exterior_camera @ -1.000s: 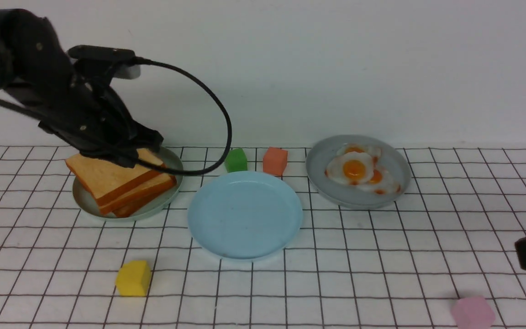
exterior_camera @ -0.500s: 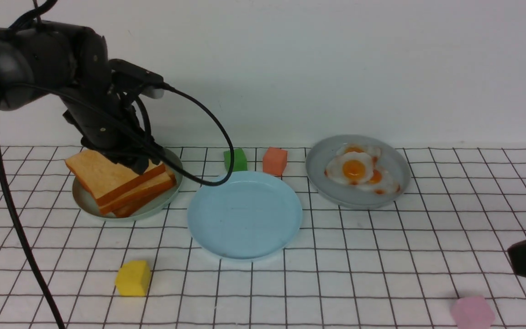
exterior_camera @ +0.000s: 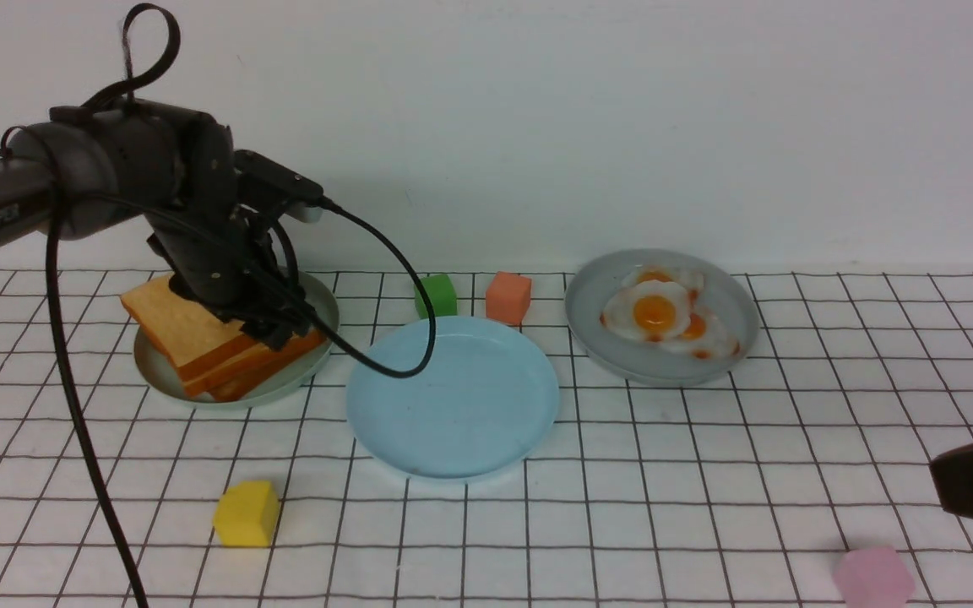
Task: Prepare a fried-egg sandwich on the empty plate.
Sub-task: Use the left arm to grab a slice of bread, then use the left arm to put a slice of bread into the empty plate in the middle, then use the right arm to grab a fried egg
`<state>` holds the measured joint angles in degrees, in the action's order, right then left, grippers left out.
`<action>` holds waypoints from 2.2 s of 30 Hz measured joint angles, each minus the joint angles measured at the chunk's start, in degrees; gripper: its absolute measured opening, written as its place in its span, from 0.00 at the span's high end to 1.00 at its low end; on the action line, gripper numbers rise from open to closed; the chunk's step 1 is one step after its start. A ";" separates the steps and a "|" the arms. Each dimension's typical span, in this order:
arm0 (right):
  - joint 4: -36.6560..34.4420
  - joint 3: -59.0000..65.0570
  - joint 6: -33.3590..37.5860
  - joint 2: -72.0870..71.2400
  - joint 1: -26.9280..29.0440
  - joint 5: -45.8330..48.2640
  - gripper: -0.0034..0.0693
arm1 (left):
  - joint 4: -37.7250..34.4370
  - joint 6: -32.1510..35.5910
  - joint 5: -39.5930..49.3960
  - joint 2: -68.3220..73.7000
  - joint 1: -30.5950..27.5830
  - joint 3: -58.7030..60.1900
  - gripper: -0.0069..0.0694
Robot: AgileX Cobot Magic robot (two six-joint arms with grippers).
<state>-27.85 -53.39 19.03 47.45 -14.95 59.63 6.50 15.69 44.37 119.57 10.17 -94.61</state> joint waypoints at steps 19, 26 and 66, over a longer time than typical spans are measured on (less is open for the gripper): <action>-1.33 0.00 0.00 0.00 0.00 1.58 0.92 | 1.72 -5.13 1.16 -7.00 1.26 0.15 0.84; -0.20 0.00 0.16 0.00 0.00 0.77 0.92 | -1.59 -8.04 4.24 -12.94 9.82 -0.03 0.84; 1.69 -0.01 -0.70 5.55 0.00 -6.35 0.89 | -13.40 -11.89 9.15 -19.51 23.05 -3.32 0.76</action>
<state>-26.16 -53.40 18.34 53.00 -14.95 53.27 -6.91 3.79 53.52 100.06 33.22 -97.93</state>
